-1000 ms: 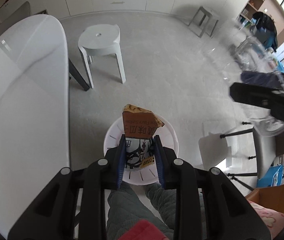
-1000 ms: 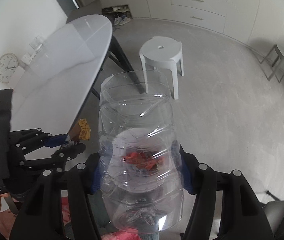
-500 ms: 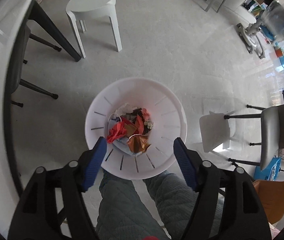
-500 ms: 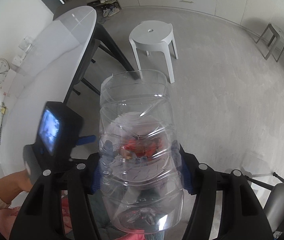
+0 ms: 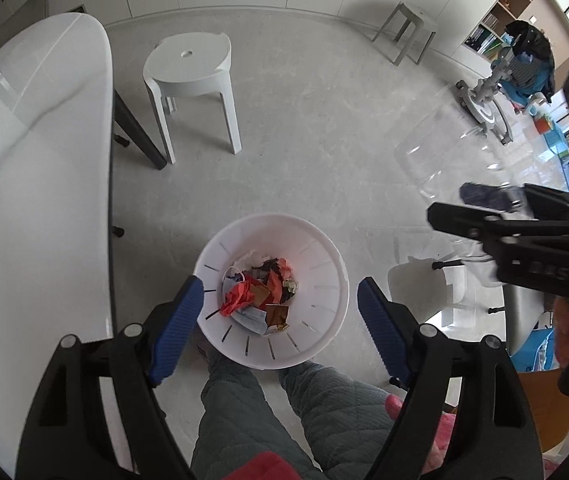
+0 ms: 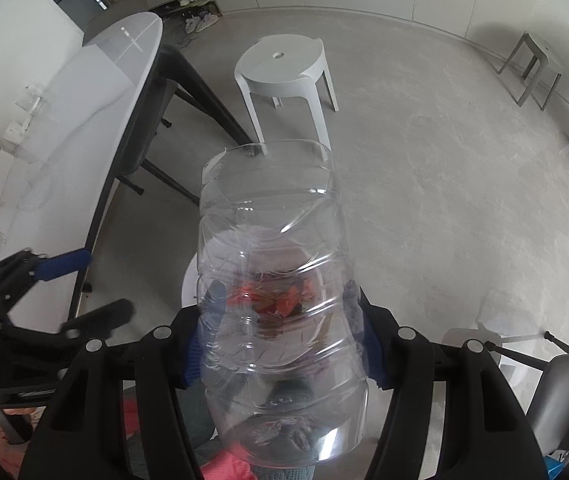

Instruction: Collect trash

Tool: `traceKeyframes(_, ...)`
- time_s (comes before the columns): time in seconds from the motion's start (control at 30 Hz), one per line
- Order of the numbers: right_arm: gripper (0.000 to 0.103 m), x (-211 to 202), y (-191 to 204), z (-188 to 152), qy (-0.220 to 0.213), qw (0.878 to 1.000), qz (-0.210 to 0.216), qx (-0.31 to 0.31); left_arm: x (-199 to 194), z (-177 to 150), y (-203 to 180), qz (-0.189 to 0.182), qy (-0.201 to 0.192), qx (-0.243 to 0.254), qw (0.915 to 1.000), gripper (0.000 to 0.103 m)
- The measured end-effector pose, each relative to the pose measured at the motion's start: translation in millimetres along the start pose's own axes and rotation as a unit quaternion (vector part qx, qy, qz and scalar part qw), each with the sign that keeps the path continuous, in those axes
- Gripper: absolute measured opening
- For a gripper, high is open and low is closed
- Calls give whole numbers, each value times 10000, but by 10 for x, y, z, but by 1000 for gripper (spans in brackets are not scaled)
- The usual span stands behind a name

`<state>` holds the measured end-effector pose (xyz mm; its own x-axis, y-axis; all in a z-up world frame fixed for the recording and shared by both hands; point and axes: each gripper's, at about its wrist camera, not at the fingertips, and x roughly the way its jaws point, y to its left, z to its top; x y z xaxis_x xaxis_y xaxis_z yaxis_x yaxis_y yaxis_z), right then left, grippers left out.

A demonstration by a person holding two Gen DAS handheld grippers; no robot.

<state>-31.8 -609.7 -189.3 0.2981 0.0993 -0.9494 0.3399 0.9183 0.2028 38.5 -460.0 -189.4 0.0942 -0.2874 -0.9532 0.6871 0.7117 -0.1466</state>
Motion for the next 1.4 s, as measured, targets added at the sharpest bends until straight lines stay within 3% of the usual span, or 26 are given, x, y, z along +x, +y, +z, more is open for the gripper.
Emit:
traceKeyframes(0.13, 62, 305, 71, -21, 212, 9996, 31, -173, -164, -40, 30, 63, -119, -63, 9999, 84)
traceKeyframes(0.4, 63, 1375, 469, -222, 1110, 9907, 303, -722, -307, -185, 198, 259, -223, -158, 9993, 85)
traceKeyframes(0.47, 77, 1599, 555, -292, 1364, 9873, 200, -790, -333, -208, 248, 293, -231, -213, 9991, 85)
traceKeyframes(0.5, 92, 1657, 580, -316, 1392, 9868, 112, -815, -334, -208, 264, 317, -227, -229, 9990, 85)
traceKeyframes(0.63, 100, 1669, 678, -314, 1380, 9864, -10, -892, -369, -229, 322, 378, -267, -291, 9985, 85)
traceKeyframes(0.8, 100, 1317, 642, -157, 1122, 9904, -222, -778, -466, -248, 401, 449, -376, -380, 9976, 85)
traceKeyframes(0.93, 100, 714, 702, 52, 632, 9945, -186, -813, -699, -255, 460, 578, -644, -519, 9949, 85)
traceKeyframes(1.13, 100, -283, 953, 360, -202, 9927, -297, -1155, -1358, -272, 695, 876, -1305, -930, 9832, 86)
traceKeyframes(1.27, 100, -834, 1325, 489, -732, 9828, -117, -1689, -1826, -386, 934, 1355, -1778, -1298, 9660, 90)
traceKeyframes(1.4, 100, -1191, 1840, 574, -1099, 9664, 297, -2304, -2194, -597, 1206, 1832, -2077, -1834, 9432, 92)
